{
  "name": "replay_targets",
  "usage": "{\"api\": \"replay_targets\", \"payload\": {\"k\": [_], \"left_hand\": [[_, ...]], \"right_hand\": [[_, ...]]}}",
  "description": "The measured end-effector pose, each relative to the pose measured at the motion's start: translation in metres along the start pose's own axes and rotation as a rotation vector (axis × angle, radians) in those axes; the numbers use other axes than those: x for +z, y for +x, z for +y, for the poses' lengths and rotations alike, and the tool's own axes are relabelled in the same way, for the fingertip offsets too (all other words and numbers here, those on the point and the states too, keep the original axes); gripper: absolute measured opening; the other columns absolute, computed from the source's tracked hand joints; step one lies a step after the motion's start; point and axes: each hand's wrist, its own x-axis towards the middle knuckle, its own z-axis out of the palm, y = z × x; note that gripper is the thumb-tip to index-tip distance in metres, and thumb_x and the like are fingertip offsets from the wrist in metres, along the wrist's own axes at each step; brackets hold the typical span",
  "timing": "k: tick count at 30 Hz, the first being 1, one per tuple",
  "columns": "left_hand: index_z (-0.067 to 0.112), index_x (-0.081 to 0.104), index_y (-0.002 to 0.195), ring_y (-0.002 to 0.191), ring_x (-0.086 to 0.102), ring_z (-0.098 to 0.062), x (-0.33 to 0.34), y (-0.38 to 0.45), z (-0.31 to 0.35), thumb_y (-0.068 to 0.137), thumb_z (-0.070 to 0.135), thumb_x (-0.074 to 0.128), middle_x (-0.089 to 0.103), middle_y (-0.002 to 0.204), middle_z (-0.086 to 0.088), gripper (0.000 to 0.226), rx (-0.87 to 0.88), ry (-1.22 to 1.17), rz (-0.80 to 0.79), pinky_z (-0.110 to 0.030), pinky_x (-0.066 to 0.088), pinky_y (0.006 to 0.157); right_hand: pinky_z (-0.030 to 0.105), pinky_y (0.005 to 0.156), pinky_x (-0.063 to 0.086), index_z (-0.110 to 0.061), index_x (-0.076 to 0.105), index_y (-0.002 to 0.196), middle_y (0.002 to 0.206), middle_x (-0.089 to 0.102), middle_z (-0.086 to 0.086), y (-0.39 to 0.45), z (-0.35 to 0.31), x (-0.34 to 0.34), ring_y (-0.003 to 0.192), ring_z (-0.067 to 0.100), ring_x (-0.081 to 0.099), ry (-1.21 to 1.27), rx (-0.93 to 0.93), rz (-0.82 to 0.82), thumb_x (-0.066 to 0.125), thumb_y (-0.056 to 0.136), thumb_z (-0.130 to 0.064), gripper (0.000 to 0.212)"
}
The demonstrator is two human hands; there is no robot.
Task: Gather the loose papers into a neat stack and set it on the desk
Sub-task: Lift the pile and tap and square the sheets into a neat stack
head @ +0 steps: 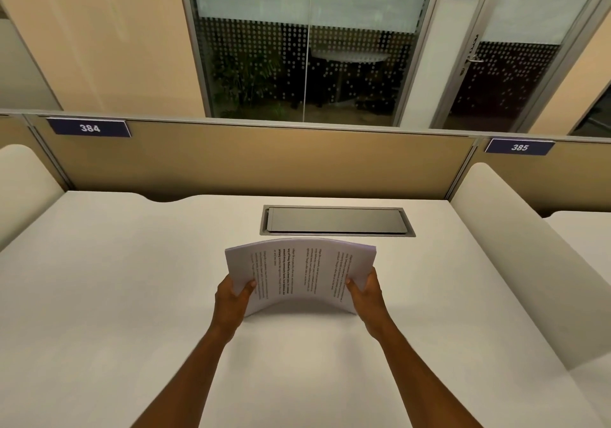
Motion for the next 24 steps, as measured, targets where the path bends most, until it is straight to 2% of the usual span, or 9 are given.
{"api": "replay_targets", "payload": {"k": [3,8,12,16,18,20,22,24], "left_hand": [[0.007,0.052,0.132,0.107,0.063,-0.033,-0.002,0.002,0.005,0.096,0.008,0.057,0.064,0.12,-0.014,0.037,0.012,0.032,-0.03,-0.047,0.057,0.089],[0.011,0.056,0.125,0.098,0.068,-0.028,-0.007,0.012,0.027,0.097,0.011,0.056,0.068,0.112,-0.009,0.029,0.093,0.097,-0.081,-0.031,0.061,0.074],[0.021,0.055,0.119,0.094,0.069,-0.024,-0.013,0.028,0.062,0.093,0.021,0.06,0.067,0.106,-0.003,0.026,0.145,0.172,-0.145,-0.03,0.059,0.072],[0.016,0.059,0.114,0.094,0.069,-0.026,-0.02,0.045,0.101,0.083,0.031,0.057,0.069,0.106,-0.008,0.035,0.226,0.295,-0.215,-0.041,0.06,0.078],[0.014,0.062,0.113,0.095,0.068,-0.026,-0.023,0.053,0.119,0.085,0.025,0.058,0.069,0.107,-0.008,0.03,0.271,0.361,-0.254,-0.04,0.058,0.08],[0.013,0.063,0.113,0.097,0.066,-0.025,-0.023,0.062,0.132,0.09,0.012,0.059,0.068,0.107,-0.006,0.023,0.306,0.433,-0.278,-0.035,0.054,0.08],[0.013,0.064,0.113,0.096,0.065,-0.024,-0.022,0.068,0.143,0.091,0.004,0.057,0.068,0.108,-0.005,0.025,0.334,0.509,-0.294,-0.033,0.051,0.08],[0.012,0.064,0.113,0.097,0.064,-0.023,-0.02,0.071,0.152,0.091,0.003,0.055,0.068,0.109,-0.004,0.025,0.356,0.567,-0.309,-0.034,0.049,0.08]], "right_hand": [[0.034,0.084,0.054,-0.029,0.035,0.122,0.121,0.054,0.001,0.001,-0.003,-0.001,0.11,0.022,0.057,-0.027,-0.009,-0.001,0.053,0.097,-0.014,0.034],[0.035,0.081,0.056,-0.029,0.036,0.124,0.118,0.056,0.002,0.008,-0.011,-0.005,0.103,0.02,0.06,-0.002,-0.03,0.013,0.054,0.097,-0.013,0.036],[0.03,0.075,0.056,-0.025,0.038,0.123,0.114,0.058,0.003,0.015,-0.026,-0.01,0.096,0.015,0.063,0.057,-0.055,0.031,0.058,0.095,-0.012,0.036],[0.021,0.067,0.056,-0.018,0.042,0.121,0.11,0.061,0.004,0.023,-0.043,-0.023,0.096,0.014,0.065,0.12,-0.115,0.075,0.064,0.091,-0.012,0.037],[0.015,0.061,0.053,-0.019,0.043,0.116,0.104,0.059,0.002,0.028,-0.052,-0.032,0.091,0.009,0.063,0.117,-0.14,0.111,0.067,0.089,-0.013,0.036],[0.012,0.058,0.052,-0.021,0.044,0.104,0.098,0.059,0.004,0.035,-0.059,-0.043,0.085,0.012,0.062,0.135,-0.168,0.125,0.069,0.087,-0.009,0.032],[0.013,0.062,0.053,-0.023,0.045,0.101,0.092,0.064,0.005,0.04,-0.065,-0.052,0.084,0.017,0.063,0.159,-0.19,0.123,0.07,0.085,-0.005,0.034],[0.019,0.07,0.054,-0.023,0.047,0.108,0.09,0.068,0.005,0.043,-0.069,-0.058,0.086,0.02,0.066,0.105,-0.213,0.115,0.073,0.083,-0.008,0.039]]}}
